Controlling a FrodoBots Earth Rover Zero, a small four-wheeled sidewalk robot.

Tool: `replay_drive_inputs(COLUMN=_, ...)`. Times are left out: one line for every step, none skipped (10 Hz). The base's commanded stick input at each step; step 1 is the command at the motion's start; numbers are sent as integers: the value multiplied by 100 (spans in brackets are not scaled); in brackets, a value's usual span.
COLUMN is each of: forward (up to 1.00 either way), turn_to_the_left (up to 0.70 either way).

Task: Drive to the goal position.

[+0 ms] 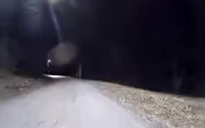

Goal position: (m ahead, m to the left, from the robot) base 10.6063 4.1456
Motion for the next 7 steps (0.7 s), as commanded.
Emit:
replay_drive_inputs(forward=100, turn_to_the_left=0)
replay_drive_inputs(forward=100, turn_to_the_left=0)
replay_drive_inputs(forward=100, turn_to_the_left=0)
replay_drive_inputs(forward=100, turn_to_the_left=0)
replay_drive_inputs(forward=100, turn_to_the_left=14)
replay_drive_inputs(forward=100, turn_to_the_left=27)
replay_drive_inputs(forward=100, turn_to_the_left=27)
